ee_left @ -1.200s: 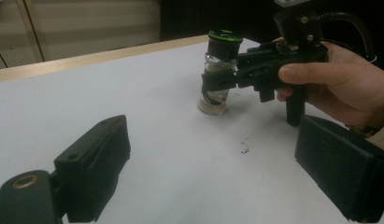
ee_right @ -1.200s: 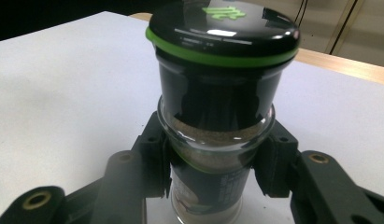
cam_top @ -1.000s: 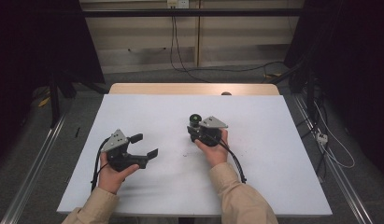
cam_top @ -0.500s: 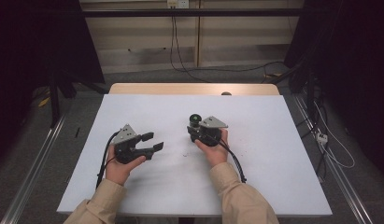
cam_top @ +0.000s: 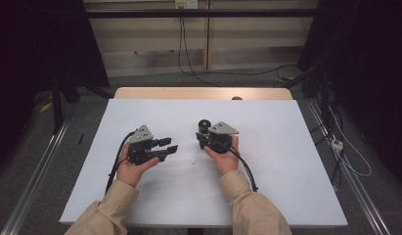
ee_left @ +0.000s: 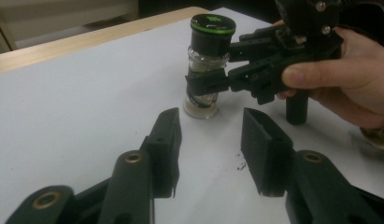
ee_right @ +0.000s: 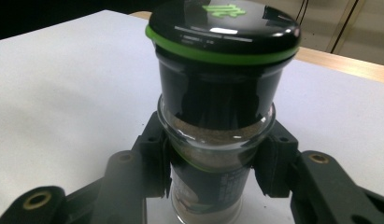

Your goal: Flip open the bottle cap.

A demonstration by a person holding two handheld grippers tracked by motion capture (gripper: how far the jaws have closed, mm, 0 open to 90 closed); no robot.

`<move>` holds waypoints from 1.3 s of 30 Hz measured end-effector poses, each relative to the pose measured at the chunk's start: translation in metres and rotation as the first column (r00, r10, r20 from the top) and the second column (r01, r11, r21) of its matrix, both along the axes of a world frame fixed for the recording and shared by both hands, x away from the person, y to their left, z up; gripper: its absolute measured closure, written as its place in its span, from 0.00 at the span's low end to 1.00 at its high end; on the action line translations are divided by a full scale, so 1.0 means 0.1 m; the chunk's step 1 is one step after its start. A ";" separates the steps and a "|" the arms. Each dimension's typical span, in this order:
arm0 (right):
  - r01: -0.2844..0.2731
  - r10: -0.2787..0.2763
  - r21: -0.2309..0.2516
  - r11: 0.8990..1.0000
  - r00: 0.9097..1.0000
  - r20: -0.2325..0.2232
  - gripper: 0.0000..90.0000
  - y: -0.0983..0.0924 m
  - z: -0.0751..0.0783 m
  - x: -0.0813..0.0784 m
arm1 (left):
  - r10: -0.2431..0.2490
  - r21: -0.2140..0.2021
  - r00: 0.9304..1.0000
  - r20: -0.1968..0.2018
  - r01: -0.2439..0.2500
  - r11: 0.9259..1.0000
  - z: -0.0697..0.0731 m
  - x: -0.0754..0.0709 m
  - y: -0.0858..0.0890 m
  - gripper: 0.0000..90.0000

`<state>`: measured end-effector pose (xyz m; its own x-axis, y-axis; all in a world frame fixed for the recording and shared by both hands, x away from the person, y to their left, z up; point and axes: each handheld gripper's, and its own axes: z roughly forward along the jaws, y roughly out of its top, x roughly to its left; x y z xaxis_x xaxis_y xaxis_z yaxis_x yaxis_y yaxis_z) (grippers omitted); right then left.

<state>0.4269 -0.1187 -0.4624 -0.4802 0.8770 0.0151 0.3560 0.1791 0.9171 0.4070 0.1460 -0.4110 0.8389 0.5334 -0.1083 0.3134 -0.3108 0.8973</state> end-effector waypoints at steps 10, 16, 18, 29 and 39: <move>-0.003 0.002 -0.003 1.000 1.000 -0.002 0.59 0.00 0.00 0.00 | 0.003 0.013 1.000 -0.020 -0.003 1.000 0.01 0.10 -0.10 0.79; -0.004 0.004 -0.003 1.000 1.000 -0.003 0.59 0.00 0.00 0.00 | -0.001 0.012 1.000 -0.027 0.001 1.000 0.03 0.14 -0.18 0.88; -0.004 0.004 -0.004 1.000 1.000 -0.003 0.59 0.00 0.00 0.00 | -0.005 0.003 0.999 -0.034 0.005 1.000 0.03 0.16 -0.20 0.91; -0.005 0.005 -0.001 1.000 1.000 -0.006 0.59 0.00 0.00 0.00 | -0.016 0.031 0.999 -0.040 0.018 0.999 0.04 0.24 -0.29 1.00; -0.005 0.005 -0.003 1.000 1.000 -0.006 0.59 0.00 0.00 0.00 | -0.015 0.036 0.998 -0.062 0.018 0.999 0.02 0.29 -0.34 1.00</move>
